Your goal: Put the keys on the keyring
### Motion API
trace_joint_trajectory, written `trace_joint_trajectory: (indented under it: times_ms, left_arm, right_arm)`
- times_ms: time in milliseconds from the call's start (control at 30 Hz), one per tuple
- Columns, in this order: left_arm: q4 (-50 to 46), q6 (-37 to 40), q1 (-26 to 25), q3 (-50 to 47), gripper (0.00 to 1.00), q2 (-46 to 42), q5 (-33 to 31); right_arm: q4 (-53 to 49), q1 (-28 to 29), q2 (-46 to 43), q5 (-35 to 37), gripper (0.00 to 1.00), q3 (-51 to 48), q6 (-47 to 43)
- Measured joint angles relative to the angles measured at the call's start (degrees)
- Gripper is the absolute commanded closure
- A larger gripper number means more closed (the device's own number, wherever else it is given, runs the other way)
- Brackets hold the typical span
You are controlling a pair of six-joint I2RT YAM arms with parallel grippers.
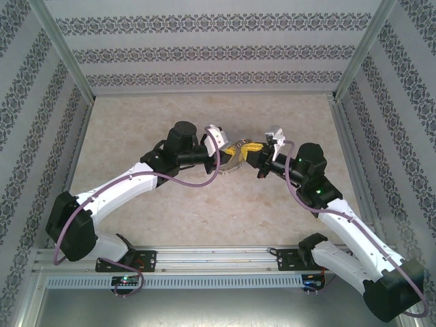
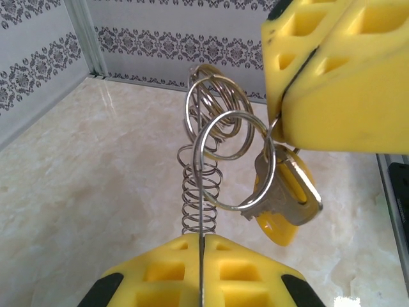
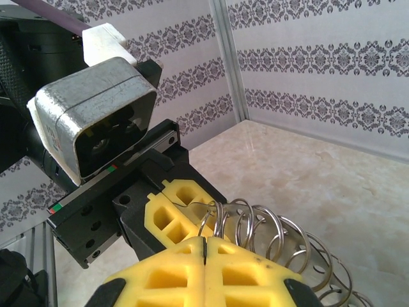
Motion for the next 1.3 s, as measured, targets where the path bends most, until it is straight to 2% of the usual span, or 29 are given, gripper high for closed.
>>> trace_joint_trajectory:
  times_ms: [167,200,300,400,667,800,933,1033,1300]
  left_arm:
    - [0.7,-1.2,-0.4,-0.7,1.00,-0.9,0.1]
    - [0.7,-1.3,-0.4,-0.9,1.00,-1.2,0.1]
    - [0.8,-1.8,-0.4,-1.1,1.00,-1.9,0.1]
    - [1.7,-2.3,-0.2,-1.1,1.00,-2.7,-1.0]
    - [2.4,-2.3,-0.2,-1.1,1.00,-3.5,-1.2]
    - [2.4,-2.3,-0.2,-1.1,1.00,-3.5,-1.3]
    - [2.6,-2.3,-0.2,-1.1,1.00,-4.0,-1.3]
    - [3.3,-2.3,-0.2,-1.2,1.00,-5.1,-1.8]
    - [4.5,0.1,-2.7,-2.3,1.00,-7.7,-7.4]
  right_arm:
    - [0.8,0.0,-0.8,0.2,1.00,-0.8,0.2]
    - [0.9,0.0,-0.9,0.2,0.95,-0.9,0.2]
    - [1.1,-0.1,-1.2,0.2,0.69,-1.2,1.1]
    - [0.7,-1.3,-2.4,1.1,0.57,-2.6,1.5]
    - [0.3,-3.0,-7.3,2.7,0.53,-4.2,3.1]
    - [0.9,-3.0,-7.5,2.7,0.46,-4.3,4.6]
    - [3.2,-2.8,-6.5,2.7,0.44,-4.6,5.8]
    - [5.0,-1.5,-5.1,2.9,0.43,-5.0,6.2]
    - [7.8,4.7,-1.7,8.1,0.34,-6.2,4.9]
